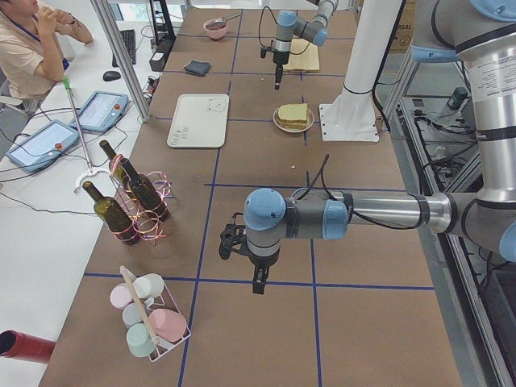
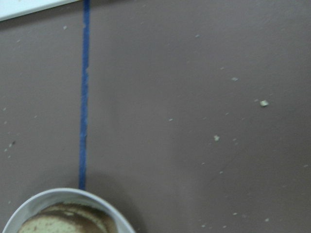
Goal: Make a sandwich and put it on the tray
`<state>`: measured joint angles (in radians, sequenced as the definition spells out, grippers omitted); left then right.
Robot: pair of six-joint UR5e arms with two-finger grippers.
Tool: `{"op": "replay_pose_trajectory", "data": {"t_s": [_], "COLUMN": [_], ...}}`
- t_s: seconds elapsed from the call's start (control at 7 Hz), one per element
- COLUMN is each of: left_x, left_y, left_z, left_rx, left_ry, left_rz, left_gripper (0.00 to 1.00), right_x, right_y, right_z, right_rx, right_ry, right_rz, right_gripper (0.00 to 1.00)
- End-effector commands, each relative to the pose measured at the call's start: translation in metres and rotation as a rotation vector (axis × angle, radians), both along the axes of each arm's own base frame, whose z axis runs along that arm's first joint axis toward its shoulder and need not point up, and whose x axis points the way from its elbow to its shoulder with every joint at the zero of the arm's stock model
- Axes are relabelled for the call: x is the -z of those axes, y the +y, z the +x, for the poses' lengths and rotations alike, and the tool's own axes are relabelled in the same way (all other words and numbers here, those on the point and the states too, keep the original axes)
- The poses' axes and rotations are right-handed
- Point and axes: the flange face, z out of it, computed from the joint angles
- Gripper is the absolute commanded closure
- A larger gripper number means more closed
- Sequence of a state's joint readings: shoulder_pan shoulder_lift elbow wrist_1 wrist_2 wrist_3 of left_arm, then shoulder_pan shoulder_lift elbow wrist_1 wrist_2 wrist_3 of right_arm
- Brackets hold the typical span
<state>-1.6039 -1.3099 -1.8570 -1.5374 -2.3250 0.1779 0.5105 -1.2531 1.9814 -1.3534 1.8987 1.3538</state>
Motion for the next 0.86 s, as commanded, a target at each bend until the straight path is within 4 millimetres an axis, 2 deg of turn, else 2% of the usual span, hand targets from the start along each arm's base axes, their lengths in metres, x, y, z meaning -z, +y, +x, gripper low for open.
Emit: {"op": "replay_pose_trajectory", "data": {"t_s": [0.0,0.14,0.29,0.43,0.57,0.71], "left_x": [0.008,0.013,0.022,0.032,0.041,0.053], "left_y": [-0.002,-0.007,-0.01,-0.024,-0.035,-0.045], "left_z": [0.0,0.0,0.0,0.0,0.002,0.003], "left_rx": [0.001,-0.001,0.001,0.003,0.001,-0.001], "left_ry": [0.004,0.004,0.001,-0.006,-0.006,-0.007], "left_rz": [0.02,0.033,0.049,0.07,0.088,0.115], "left_gripper": [0.0,0.0,0.0,0.0,0.0,0.0], "right_x": [-0.023,-0.044,-0.075,-0.118,-0.169,-0.219], "right_y": [-0.069,-0.088,-0.104,-0.104,-0.09,-0.067], "right_z": [0.075,0.104,0.152,0.218,0.292,0.359], "right_rx": [0.049,0.079,0.122,0.167,0.18,0.234], "right_ry": [0.097,0.169,0.205,0.21,0.252,0.301], "right_rz": [0.017,0.039,0.078,0.092,0.112,0.166], "right_gripper": [0.0,0.0,0.0,0.0,0.0,0.0]}}
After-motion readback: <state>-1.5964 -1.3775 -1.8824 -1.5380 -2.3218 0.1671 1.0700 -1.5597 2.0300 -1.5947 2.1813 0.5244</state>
